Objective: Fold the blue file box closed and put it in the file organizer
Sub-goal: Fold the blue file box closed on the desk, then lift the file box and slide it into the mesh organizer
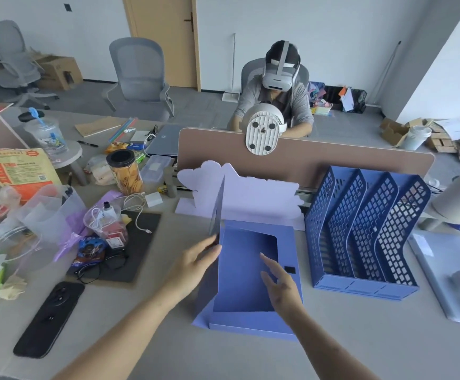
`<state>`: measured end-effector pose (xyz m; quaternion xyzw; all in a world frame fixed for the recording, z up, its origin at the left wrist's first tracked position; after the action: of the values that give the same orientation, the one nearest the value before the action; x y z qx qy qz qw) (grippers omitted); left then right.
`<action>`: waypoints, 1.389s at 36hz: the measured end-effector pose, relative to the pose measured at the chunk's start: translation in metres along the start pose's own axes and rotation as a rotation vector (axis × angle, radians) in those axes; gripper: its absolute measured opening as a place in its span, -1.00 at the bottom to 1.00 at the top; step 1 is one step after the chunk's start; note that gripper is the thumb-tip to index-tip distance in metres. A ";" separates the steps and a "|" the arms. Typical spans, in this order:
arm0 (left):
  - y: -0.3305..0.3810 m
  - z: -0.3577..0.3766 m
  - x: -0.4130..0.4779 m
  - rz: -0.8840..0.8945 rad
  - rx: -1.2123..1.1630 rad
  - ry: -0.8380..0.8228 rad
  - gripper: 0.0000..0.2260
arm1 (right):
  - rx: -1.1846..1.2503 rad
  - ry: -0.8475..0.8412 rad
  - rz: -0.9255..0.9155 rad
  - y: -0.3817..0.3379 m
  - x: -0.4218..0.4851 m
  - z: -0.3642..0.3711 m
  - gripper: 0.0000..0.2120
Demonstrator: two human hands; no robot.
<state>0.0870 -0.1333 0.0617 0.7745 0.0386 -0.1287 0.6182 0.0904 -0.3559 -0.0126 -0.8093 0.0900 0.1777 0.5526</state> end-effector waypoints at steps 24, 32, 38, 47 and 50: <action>-0.109 0.062 0.073 -0.373 0.420 0.116 0.36 | 0.172 0.174 0.001 0.015 -0.002 -0.050 -0.69; -0.109 0.088 0.080 -0.458 0.546 0.015 0.31 | 0.100 0.153 0.178 0.055 0.003 -0.058 -0.52; -0.105 0.102 0.076 -0.488 0.658 0.023 0.28 | 0.205 0.115 0.184 0.074 0.010 -0.056 -0.47; -0.104 0.117 0.074 -0.507 0.871 0.018 0.22 | 0.069 0.106 0.298 0.104 0.010 -0.062 -0.50; -0.103 0.119 0.075 -0.511 0.909 0.013 0.20 | 0.021 0.089 0.278 0.105 0.013 -0.060 -0.48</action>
<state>0.1183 -0.2320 -0.0784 0.9313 0.1703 -0.2744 0.1683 0.0775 -0.4496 -0.0885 -0.7903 0.2276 0.2156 0.5264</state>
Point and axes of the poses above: each hand's wrist, its own x-axis towards the middle knuckle, its own z-axis out of the palm, y = z × x, the point moved 7 cm from there along x, towards the middle knuckle, and after that the axes turned 4 degrees about -y, right-handed, at the moved point
